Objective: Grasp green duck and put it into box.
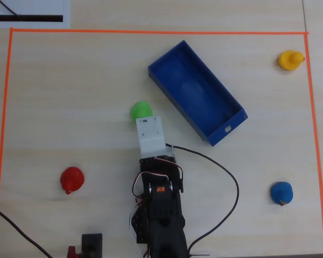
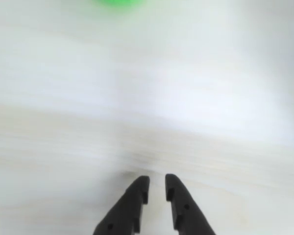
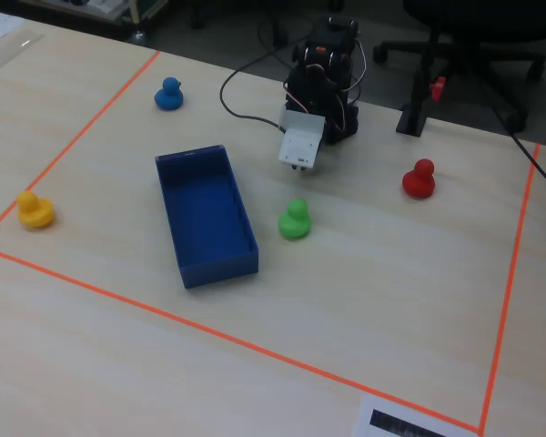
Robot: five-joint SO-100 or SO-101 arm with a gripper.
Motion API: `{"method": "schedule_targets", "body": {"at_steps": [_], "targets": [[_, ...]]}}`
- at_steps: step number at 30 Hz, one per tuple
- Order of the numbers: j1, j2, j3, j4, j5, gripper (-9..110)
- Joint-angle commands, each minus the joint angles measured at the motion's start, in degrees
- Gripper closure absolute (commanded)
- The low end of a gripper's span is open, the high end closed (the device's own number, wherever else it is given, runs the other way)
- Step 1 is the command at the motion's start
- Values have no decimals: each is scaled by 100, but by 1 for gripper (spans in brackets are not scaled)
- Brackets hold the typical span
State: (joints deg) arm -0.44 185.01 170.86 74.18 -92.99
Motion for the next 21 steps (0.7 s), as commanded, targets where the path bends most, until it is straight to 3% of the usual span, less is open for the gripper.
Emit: {"method": "schedule_targets", "body": {"at_steps": [1,8,11,21], "targets": [[-167,-879,-1195,-220,44,98],[-290,-2355,-2496,-536,-193,89],[-343,-2742,-2584,-1116,-413,78],[-519,-3876,-2549,-2725,-659,68]]}}
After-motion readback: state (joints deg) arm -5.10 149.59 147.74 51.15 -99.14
